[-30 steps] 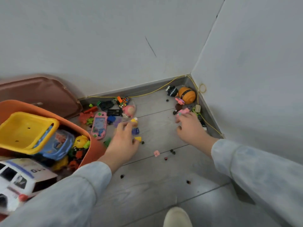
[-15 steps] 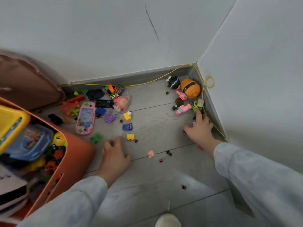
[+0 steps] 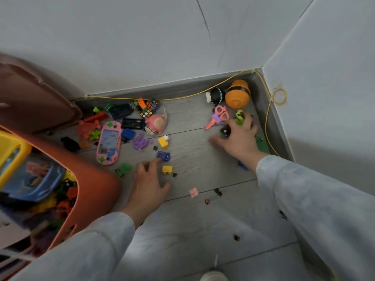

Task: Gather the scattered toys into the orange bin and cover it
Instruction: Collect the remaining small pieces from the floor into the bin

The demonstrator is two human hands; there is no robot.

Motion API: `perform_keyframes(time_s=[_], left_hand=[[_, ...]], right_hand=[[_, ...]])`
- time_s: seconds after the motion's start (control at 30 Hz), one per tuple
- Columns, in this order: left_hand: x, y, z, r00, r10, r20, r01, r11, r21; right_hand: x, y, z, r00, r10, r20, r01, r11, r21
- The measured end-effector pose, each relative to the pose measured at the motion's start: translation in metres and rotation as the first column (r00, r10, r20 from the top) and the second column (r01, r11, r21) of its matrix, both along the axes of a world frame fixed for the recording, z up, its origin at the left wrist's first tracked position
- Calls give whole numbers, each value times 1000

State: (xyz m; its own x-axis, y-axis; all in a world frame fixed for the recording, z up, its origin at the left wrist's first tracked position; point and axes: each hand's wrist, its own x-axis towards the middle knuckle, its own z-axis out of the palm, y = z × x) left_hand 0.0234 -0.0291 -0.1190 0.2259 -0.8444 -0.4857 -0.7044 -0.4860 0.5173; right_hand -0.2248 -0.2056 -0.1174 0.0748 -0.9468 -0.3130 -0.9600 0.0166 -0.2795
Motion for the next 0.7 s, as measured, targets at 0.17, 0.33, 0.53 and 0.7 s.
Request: perform_keyframes(time_s=[0.17,0.33,0.53,0.7], left_hand=[[-7,-5,2,994,-53,98,60,996,-72],[-5,-23,4,916,-196,350,266,950,-164],[7,-58,3,838,-335,431,392,919,-48],[3,-75,2,801,-348,488,427,902,-58]], right_hand=[[12,13,-6,991,129,24,-128,990,-60],[8,30,-5,981,172,92,-168,985,-49],[2,29,3,983,146,112,-137,987,-88],[2,16,1,984,126,123,-119,990,-70]])
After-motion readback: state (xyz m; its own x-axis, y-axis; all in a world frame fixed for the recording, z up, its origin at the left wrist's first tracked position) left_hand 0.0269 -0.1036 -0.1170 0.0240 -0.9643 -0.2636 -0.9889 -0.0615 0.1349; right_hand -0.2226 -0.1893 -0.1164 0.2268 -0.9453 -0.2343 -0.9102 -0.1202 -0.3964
